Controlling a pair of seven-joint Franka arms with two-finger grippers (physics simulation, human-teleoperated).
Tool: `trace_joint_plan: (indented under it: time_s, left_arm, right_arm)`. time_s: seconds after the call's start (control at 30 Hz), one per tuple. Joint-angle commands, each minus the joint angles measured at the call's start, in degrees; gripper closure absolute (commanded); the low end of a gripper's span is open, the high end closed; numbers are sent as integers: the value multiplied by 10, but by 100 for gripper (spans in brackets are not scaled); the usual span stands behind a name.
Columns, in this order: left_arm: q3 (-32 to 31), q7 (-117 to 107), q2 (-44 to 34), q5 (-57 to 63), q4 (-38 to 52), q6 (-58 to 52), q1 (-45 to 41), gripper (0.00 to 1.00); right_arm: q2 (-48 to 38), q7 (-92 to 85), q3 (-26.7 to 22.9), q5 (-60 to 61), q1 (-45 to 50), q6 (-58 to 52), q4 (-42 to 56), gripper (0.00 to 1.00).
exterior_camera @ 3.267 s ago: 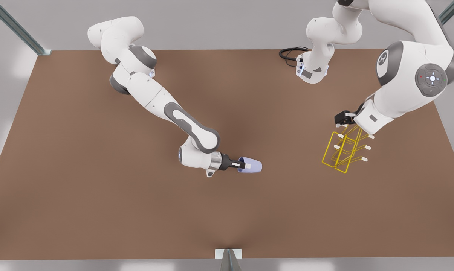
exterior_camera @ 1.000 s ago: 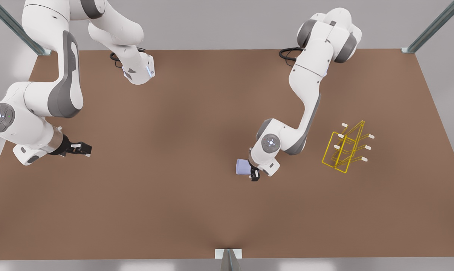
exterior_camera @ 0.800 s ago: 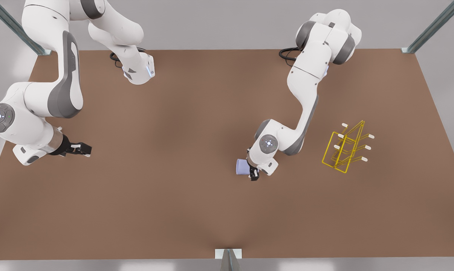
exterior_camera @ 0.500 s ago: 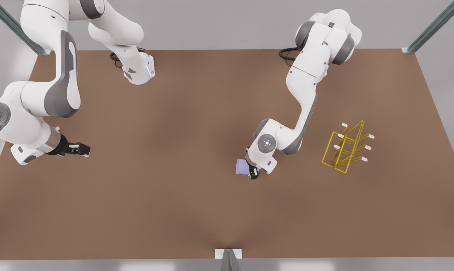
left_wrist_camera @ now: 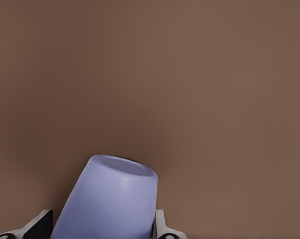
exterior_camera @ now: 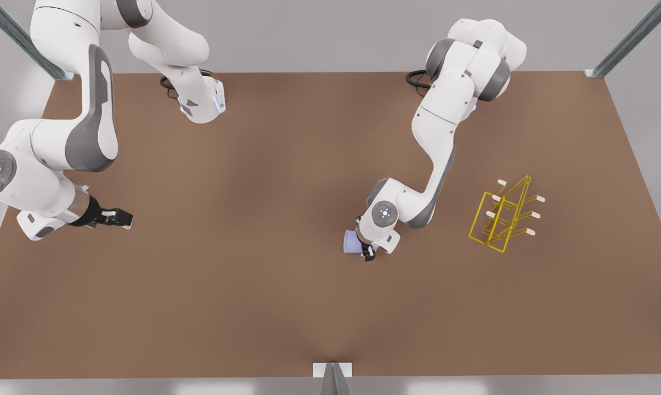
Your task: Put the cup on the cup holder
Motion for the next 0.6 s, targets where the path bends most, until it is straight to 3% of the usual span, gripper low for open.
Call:
trace_joint_plan:
  time_s: [0.0,0.03,0.07,0.3,0.4,0.47,0.53,0.57]
  left_arm:
    - [-4,-22,0,-1,1,17,0,8]
    - [-4,-22,3,-1,1,19,0,19]
    - [-4,-22,4,-1,1,21,0,21]
    - [-4,-22,7,-1,1,22,0,19]
    - [-3,-12,-29,3,0,0,2,19]
    - [1,-12,-66,3,-18,-59,8,19]
    - [68,-19,-140,52,-5,-252,0,19]
    - [80,-22,-140,118,40,-355,0,19]
  right_arm:
    - [-1,2,0,1,0,0,0,0]
    - [-1,1,0,1,0,-1,0,0]
    - [-1,1,0,1,0,0,0,0]
    - [-1,-1,0,1,-1,-1,0,0]
    - [3,-1,0,1,-1,0,0,0]
    - [3,-1,0,1,-1,0,1,0]
    - [3,0,0,1,-1,-1,1,0]
    - [3,0,0,1,-1,0,0,0]
